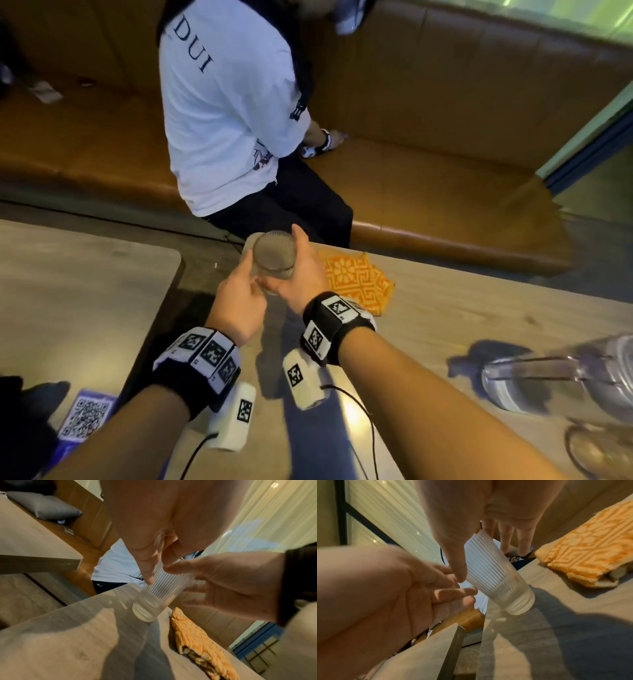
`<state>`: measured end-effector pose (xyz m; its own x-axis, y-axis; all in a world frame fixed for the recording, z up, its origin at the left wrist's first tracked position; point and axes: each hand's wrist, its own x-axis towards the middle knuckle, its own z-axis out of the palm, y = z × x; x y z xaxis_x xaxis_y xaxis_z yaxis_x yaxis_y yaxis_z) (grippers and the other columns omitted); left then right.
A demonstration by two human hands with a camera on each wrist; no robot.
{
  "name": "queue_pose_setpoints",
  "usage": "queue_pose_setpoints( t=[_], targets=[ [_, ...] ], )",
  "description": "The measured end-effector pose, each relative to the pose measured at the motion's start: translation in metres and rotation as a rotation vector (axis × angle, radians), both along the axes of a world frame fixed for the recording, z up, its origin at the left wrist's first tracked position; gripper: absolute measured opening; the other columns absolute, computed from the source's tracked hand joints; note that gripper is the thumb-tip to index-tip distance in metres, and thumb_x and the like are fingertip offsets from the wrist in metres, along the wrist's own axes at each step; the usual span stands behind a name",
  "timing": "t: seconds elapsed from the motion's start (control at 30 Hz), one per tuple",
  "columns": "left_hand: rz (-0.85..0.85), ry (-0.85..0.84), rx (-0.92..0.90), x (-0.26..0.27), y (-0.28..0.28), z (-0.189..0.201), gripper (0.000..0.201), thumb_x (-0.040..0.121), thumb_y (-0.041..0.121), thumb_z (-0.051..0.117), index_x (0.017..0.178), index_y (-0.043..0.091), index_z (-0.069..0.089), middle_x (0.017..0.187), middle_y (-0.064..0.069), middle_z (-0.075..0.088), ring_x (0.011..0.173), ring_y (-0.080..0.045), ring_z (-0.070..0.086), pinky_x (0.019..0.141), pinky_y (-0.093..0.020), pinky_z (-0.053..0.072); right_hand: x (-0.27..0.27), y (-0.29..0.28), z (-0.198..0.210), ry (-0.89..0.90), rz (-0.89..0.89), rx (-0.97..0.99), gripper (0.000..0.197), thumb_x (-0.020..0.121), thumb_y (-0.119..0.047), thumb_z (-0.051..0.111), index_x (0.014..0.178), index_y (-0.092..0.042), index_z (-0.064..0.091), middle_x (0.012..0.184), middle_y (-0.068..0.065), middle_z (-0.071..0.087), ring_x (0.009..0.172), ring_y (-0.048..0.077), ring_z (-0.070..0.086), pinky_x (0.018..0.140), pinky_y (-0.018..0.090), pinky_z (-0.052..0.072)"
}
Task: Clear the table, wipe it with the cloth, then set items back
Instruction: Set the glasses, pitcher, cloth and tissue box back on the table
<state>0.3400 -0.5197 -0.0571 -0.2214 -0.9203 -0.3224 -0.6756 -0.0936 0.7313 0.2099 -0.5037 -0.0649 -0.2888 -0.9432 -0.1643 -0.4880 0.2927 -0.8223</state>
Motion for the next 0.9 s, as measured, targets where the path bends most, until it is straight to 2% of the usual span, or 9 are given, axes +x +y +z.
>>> queue_pose_setpoints(
  t=[0.17,0.3,0.4,0.5,0.57,0.63,0.73,0.83,0.9],
  targets=[
    [-0.015,0.051,-0.041,0.001,0.0,0.002,0.057,0.097,0.009,0.041,0.149,0.034,0.034,0.125,-0.007,0.062,0.111,-0.025,0.059,0.089,-0.032,0.044,0.005,-0.001,-0.001,0.028,-0.051,-0.039,0.094,0.074,-0.028,0.083,0.149,-0.017,0.028,0.144,0.006,0.042,0.129,0.022,0.042,0.103,0.026,0.033],
    [0.009,0.2,-0.083,-0.003,0.015,0.017,0.04,0.099,0.042,0.039,0.137,0.036,0.049,0.124,0.0,0.064,0.115,-0.023,0.06,0.101,-0.045,0.047,-0.006,0.022,0.017,0.036,-0.105,-0.121,0.089,0.069,-0.033,0.086,0.143,-0.018,0.037,0.136,0.001,0.049,0.124,0.015,0.045,0.099,0.02,0.035],
    [0.092,0.347,-0.079,-0.016,0.038,0.038,0.033,0.097,0.05,0.038,0.12,0.037,0.059,0.115,0.006,0.066,0.107,-0.017,0.063,0.093,-0.048,0.053,-0.023,0.058,0.045,0.038,-0.127,-0.203,0.087,0.066,-0.031,0.087,0.139,-0.02,0.041,0.13,-0.003,0.05,0.118,0.008,0.046,0.097,0.017,0.037],
    [0.15,0.363,0.056,-0.037,0.066,0.049,0.05,0.086,0.071,0.035,0.116,0.039,0.059,0.117,0.006,0.066,0.108,-0.018,0.062,0.097,-0.048,0.05,-0.046,0.102,0.08,0.051,-0.114,-0.232,0.086,0.064,-0.036,0.088,0.137,-0.023,0.044,0.124,-0.007,0.049,0.112,0.004,0.046,0.094,0.014,0.037],
    [0.22,0.461,0.241,-0.06,0.095,0.058,0.065,0.082,0.08,0.035,0.111,0.029,0.063,0.118,-0.003,0.068,0.108,-0.022,0.063,0.1,-0.046,0.047,-0.066,0.137,0.101,0.032,-0.111,-0.254,0.084,0.062,-0.036,0.089,0.133,-0.025,0.046,0.12,-0.009,0.049,0.11,0.004,0.047,0.092,0.012,0.036],
    [0.348,0.638,0.413,-0.085,0.132,0.072,0.058,0.094,0.066,0.038,0.101,0.018,0.067,0.1,-0.012,0.074,0.09,-0.026,0.069,0.087,-0.04,0.052,-0.086,0.176,0.123,0.011,-0.092,-0.287,0.082,0.061,-0.034,0.09,0.131,-0.025,0.048,0.119,-0.009,0.05,0.109,0.004,0.048,0.09,0.009,0.036],
    [0.447,0.806,0.619,-0.126,0.196,0.09,0.06,0.094,0.063,0.042,0.102,0.008,0.066,0.074,-0.012,0.072,0.06,-0.024,0.068,0.055,-0.031,0.054,-0.123,0.245,0.149,-0.024,-0.04,-0.313,0.079,0.06,-0.035,0.091,0.126,-0.028,0.048,0.117,-0.008,0.052,0.108,0.005,0.05,0.094,0.022,0.044],
    [0.426,1.041,0.789,-0.172,0.261,0.097,0.053,0.097,0.052,0.044,0.108,0.008,0.072,0.096,-0.018,0.073,0.079,-0.031,0.072,0.068,-0.04,0.059,-0.162,0.315,0.165,-0.043,-0.02,-0.323,0.078,0.058,-0.039,0.091,0.123,-0.03,0.05,0.116,-0.009,0.056,0.108,0.003,0.053,0.094,0.029,0.048],
    [0.387,1.123,0.84,-0.205,0.306,0.101,0.043,0.095,0.037,0.046,0.092,0.009,0.079,0.094,-0.017,0.073,0.079,-0.03,0.072,0.07,-0.04,0.059,-0.187,0.359,0.171,-0.026,-0.018,-0.31,0.078,0.058,-0.039,0.091,0.125,-0.027,0.051,0.116,-0.008,0.056,0.109,0.003,0.053,0.095,0.027,0.048]
  ],
)
